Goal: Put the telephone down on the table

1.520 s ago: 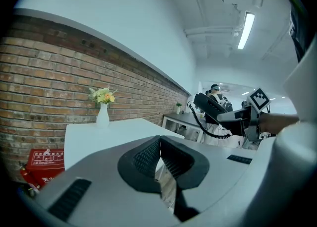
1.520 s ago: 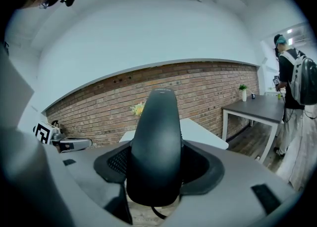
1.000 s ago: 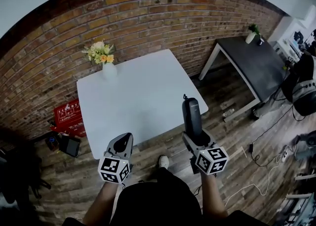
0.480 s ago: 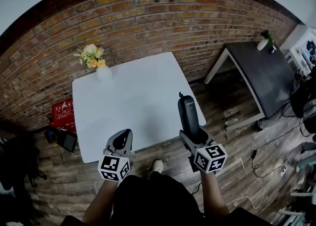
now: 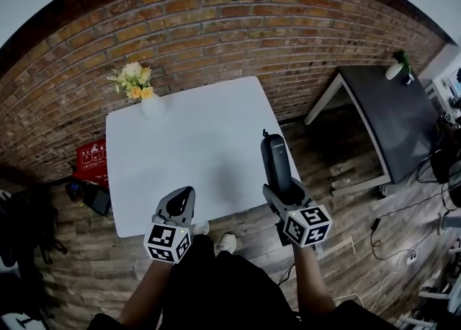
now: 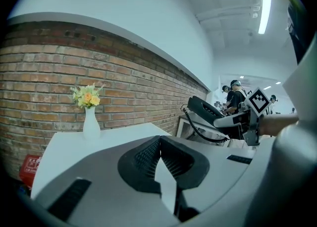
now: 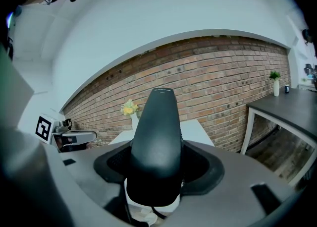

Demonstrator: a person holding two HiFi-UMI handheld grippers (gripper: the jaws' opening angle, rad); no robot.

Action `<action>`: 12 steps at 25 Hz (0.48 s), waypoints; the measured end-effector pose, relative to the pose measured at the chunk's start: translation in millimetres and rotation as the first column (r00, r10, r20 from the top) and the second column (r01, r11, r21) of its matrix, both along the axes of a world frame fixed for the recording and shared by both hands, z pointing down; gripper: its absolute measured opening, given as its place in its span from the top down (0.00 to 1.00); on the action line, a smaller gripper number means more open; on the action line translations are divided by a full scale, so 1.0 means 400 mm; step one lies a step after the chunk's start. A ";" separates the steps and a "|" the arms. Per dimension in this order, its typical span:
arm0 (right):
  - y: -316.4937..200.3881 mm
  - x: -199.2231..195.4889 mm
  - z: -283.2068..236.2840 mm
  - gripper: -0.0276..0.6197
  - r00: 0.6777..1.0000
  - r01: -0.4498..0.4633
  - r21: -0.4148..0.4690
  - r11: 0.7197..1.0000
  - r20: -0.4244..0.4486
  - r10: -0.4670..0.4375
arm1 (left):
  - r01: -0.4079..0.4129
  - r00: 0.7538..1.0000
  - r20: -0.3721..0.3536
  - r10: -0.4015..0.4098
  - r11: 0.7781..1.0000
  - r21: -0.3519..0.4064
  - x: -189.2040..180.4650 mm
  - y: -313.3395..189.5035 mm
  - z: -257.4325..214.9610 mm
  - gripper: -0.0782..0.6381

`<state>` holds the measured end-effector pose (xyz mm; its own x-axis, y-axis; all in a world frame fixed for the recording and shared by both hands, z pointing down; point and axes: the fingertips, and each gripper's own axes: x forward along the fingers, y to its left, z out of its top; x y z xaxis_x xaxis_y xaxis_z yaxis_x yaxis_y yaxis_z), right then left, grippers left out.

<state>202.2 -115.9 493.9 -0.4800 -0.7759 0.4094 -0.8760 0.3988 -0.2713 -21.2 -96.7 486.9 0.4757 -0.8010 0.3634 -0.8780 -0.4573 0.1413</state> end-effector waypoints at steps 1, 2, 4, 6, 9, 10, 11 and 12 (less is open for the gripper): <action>-0.014 0.001 0.003 0.52 1.000 -0.005 0.001 1.000 0.001 0.005 | -0.001 1.000 0.002 0.001 1.000 0.000 -0.001 -0.010 0.001 0.87; -0.027 0.001 0.007 0.52 1.000 -0.011 0.001 1.000 0.004 0.011 | -0.003 1.000 0.004 0.003 1.000 0.000 -0.002 -0.020 0.002 0.87; -0.056 0.000 0.012 0.52 1.000 -0.026 0.003 1.000 0.009 0.026 | -0.009 1.000 0.003 0.009 1.000 0.000 -0.006 -0.044 0.003 0.87; -0.093 -0.003 0.015 0.52 0.999 -0.039 0.008 0.999 0.007 0.039 | -0.016 1.000 -0.001 0.016 1.000 0.001 -0.010 -0.074 0.004 0.87; -0.160 -0.011 0.020 0.52 0.998 -0.060 0.016 0.998 0.006 0.060 | -0.029 1.000 -0.006 0.029 1.000 0.000 -0.012 -0.125 0.008 0.87; -0.184 -0.013 0.022 0.52 0.998 -0.066 0.020 0.998 0.009 0.066 | -0.035 0.999 -0.007 0.035 0.999 0.001 -0.011 -0.144 0.009 0.87; -0.208 -0.017 0.025 0.52 0.997 -0.070 0.025 0.997 0.012 0.070 | -0.040 0.999 -0.009 0.040 0.999 0.002 -0.009 -0.163 0.011 0.87; -0.233 -0.020 0.030 0.52 0.997 -0.073 0.028 0.997 0.014 0.073 | -0.045 0.999 -0.011 0.045 0.999 0.003 -0.007 -0.183 0.014 0.87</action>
